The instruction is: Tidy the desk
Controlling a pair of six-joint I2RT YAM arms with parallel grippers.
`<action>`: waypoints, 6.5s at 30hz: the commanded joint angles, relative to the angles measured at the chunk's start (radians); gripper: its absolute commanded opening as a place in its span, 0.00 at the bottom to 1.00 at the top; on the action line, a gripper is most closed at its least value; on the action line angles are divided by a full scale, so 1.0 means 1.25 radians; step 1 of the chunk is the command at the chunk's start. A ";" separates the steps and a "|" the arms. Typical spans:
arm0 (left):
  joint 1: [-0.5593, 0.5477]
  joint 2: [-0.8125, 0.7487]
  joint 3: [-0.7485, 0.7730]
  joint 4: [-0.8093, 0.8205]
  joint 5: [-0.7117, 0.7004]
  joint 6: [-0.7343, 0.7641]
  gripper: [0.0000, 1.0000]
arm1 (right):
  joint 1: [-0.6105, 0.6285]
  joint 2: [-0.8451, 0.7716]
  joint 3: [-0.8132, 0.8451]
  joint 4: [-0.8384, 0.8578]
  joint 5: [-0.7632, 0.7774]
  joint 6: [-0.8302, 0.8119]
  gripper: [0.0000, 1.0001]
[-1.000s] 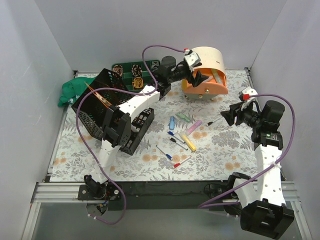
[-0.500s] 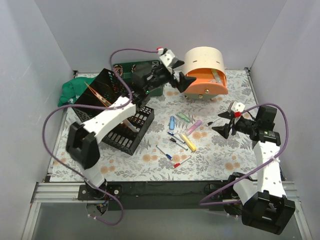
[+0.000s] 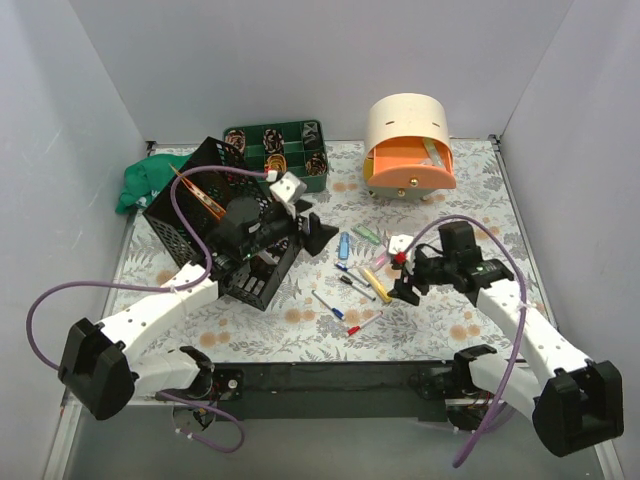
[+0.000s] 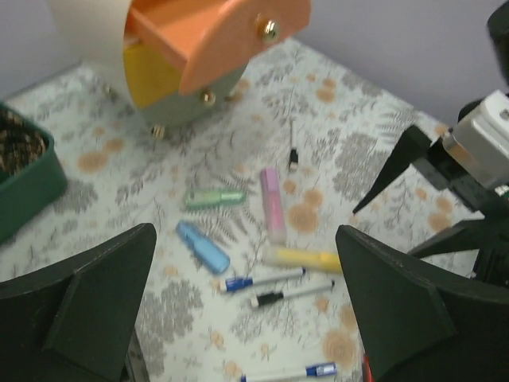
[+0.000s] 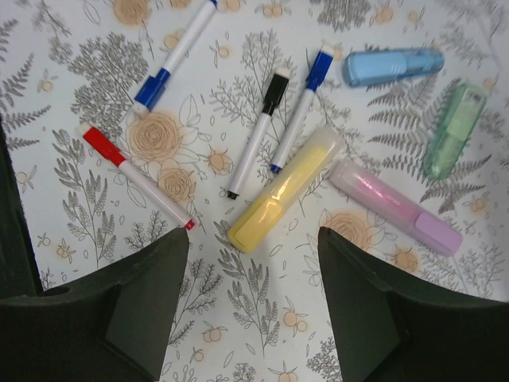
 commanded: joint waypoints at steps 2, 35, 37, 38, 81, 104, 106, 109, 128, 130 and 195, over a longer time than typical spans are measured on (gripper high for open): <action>0.006 -0.123 -0.101 -0.016 -0.073 0.033 0.98 | 0.165 0.101 0.030 0.053 0.359 0.202 0.72; 0.004 -0.170 -0.095 -0.043 -0.045 0.044 0.98 | 0.248 0.413 0.126 0.083 0.573 0.331 0.56; 0.006 -0.174 -0.095 -0.043 -0.046 0.045 0.98 | 0.248 0.410 0.121 0.083 0.593 0.325 0.48; 0.004 -0.174 -0.095 -0.043 -0.047 0.046 0.98 | 0.248 0.409 0.119 0.082 0.594 0.321 0.45; 0.004 -0.180 -0.098 -0.046 -0.057 0.060 0.98 | -0.086 0.424 0.819 -0.111 0.498 -0.263 0.15; 0.004 -0.175 -0.095 -0.050 -0.048 0.060 0.98 | -0.091 0.517 0.892 -0.134 0.473 -0.228 0.51; 0.004 -0.175 -0.095 -0.050 -0.048 0.060 0.98 | -0.091 0.507 0.900 -0.134 0.461 -0.220 0.52; 0.006 -0.176 -0.095 -0.050 -0.046 0.060 0.98 | -0.091 0.488 0.921 -0.136 0.447 -0.187 0.52; 0.004 -0.160 -0.094 -0.050 -0.037 0.050 0.98 | -0.082 0.214 0.428 -0.293 -0.039 -0.567 0.94; 0.004 -0.159 -0.094 -0.050 -0.037 0.051 0.98 | -0.080 0.225 0.414 -0.294 -0.037 -0.579 0.98; 0.000 -0.172 -0.094 -0.055 -0.041 0.068 0.98 | 0.107 0.453 0.451 -0.234 0.243 -0.250 0.10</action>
